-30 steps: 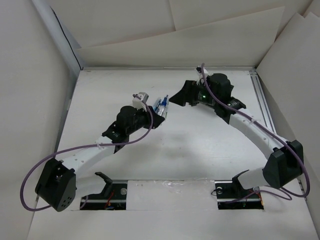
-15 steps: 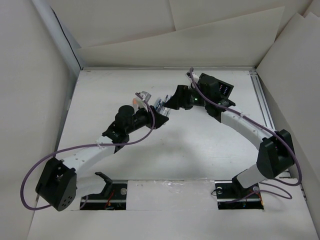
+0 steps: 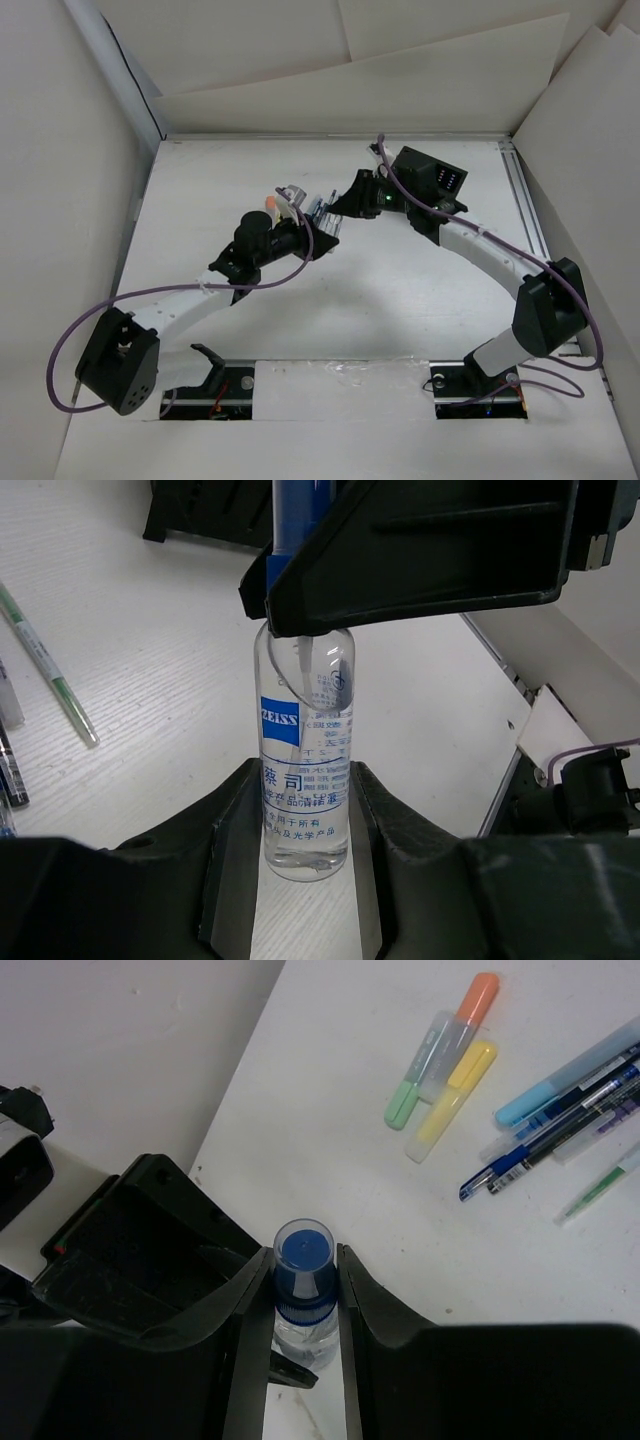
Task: Sort the stationery into containers
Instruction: Place the stationery in the storage box.
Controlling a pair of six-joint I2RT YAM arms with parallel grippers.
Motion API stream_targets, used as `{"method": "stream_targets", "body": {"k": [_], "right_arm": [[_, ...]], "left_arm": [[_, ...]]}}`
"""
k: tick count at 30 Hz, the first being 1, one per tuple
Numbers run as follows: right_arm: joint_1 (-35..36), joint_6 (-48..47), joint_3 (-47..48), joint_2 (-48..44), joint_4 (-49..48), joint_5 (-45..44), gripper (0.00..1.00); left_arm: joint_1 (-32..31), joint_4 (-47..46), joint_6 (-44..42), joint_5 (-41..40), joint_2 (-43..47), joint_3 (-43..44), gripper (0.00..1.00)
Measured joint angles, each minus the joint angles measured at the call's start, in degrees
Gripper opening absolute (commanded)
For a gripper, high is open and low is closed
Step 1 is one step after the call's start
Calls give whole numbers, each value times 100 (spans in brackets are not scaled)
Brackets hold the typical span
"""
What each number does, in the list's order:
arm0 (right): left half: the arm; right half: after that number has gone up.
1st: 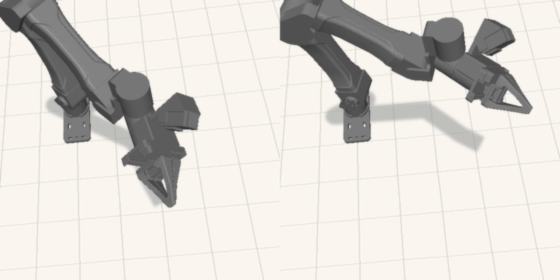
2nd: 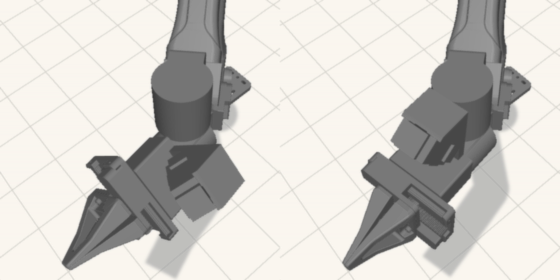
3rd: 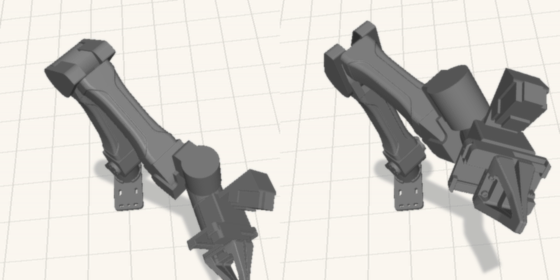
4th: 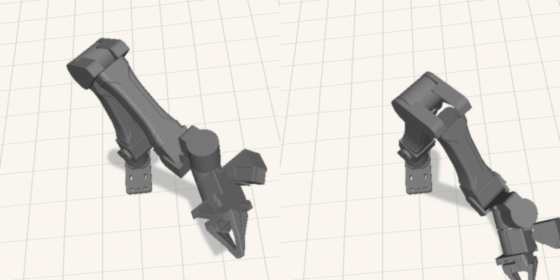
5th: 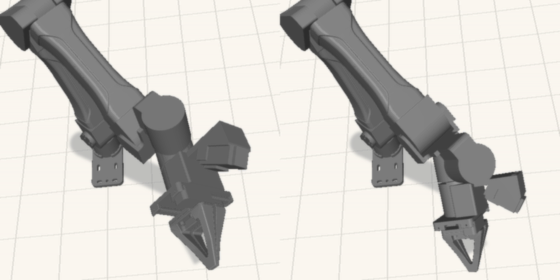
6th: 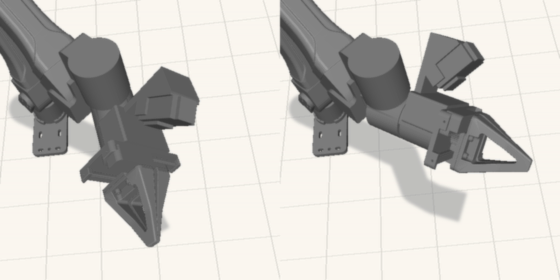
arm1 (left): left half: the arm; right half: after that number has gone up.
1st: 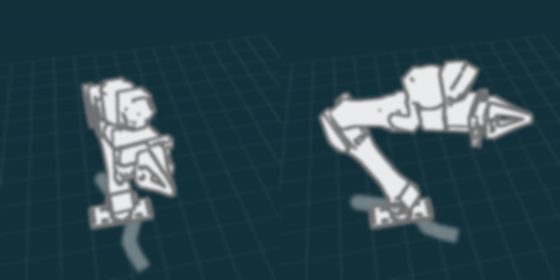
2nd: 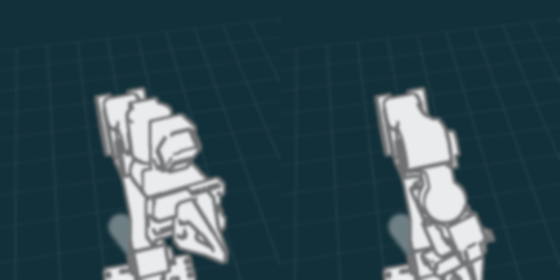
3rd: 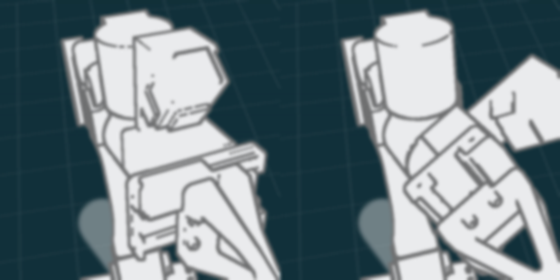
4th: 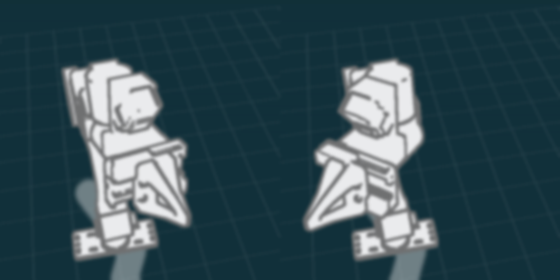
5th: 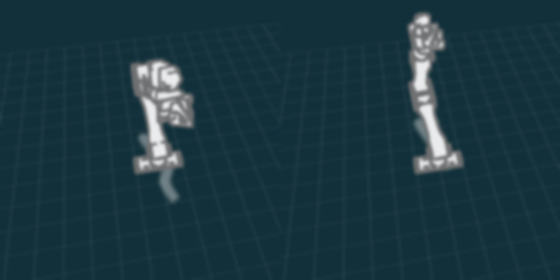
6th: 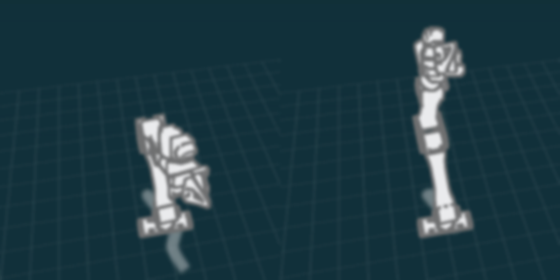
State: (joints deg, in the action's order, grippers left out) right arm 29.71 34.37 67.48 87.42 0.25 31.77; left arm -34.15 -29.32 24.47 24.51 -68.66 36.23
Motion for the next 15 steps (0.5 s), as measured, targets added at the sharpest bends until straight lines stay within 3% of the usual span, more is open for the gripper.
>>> {"method": "stream_targets", "body": {"k": [2, 3, 6, 7, 11, 15], "right_arm": [[0, 2, 0, 0, -28, -63, 6], [0, 2, 0, -4, -31, -111, 5], [2, -20, 0, -42, -15, -286, 3], [0, -33, 0, -59, -17, -367, 3], [-240, -50, 0, -85, -24, -682, 2], [-807, -44, 63, -83, 20, -986, 2]], "left_arm": [[2, -66, 2, 9, -42, 0, 17], [2, -96, 4, 11, -66, 0, 32], [2, -201, 46, 9, -129, 0, 51], [2, -219, 76, 0, -133, 0, 62], [2, -291, 162, -122, -131, 0, 73], [2, -302, 234, -411, -11, -24, 75]]}}
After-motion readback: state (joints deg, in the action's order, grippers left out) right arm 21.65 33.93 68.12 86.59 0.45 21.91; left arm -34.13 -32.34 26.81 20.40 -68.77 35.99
